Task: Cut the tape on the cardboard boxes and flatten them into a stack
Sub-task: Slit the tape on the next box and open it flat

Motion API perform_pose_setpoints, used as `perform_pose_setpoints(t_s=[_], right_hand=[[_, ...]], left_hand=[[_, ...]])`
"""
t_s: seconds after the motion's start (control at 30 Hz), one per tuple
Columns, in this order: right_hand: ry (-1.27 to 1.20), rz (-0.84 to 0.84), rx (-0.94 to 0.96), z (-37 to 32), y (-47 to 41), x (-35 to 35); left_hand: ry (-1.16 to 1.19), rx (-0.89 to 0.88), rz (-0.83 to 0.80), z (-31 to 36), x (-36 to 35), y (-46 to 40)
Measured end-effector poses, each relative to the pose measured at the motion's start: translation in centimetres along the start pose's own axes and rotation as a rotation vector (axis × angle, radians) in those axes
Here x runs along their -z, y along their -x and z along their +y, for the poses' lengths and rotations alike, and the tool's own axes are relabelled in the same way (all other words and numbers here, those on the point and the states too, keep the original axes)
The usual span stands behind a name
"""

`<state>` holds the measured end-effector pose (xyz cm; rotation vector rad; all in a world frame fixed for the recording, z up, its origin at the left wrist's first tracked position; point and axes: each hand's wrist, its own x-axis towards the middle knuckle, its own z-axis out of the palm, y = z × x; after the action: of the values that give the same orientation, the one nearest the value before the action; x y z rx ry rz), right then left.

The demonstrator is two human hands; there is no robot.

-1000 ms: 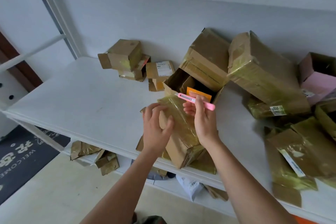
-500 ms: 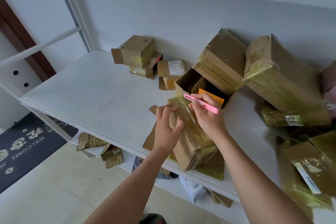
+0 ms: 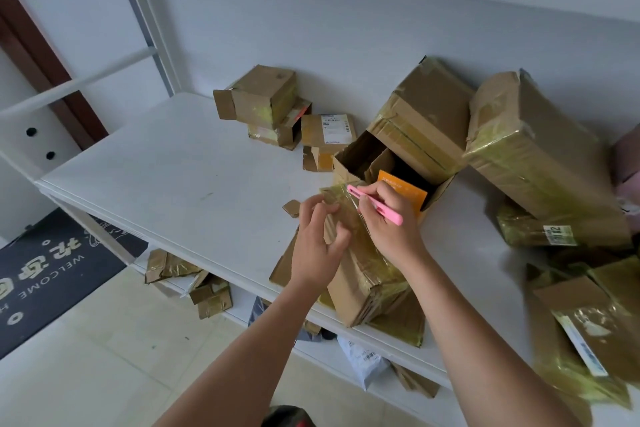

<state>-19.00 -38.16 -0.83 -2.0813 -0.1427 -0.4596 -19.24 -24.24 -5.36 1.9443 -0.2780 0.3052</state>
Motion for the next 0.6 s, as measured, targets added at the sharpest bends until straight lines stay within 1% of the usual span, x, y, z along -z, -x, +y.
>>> perform_pose_setpoints(t_s=[0.27, 0.6], right_hand=[[0.015, -0.010, 0.021, -0.4, 0.5, 0.5], [0.032, -0.091, 0.015, -1.0, 3.2, 2.3]], left_hand=[[-0.085, 0.034, -0.106, 0.1, 1.0, -0.4], [-0.114, 0.039, -0.134, 0.2, 1.4, -0.5]])
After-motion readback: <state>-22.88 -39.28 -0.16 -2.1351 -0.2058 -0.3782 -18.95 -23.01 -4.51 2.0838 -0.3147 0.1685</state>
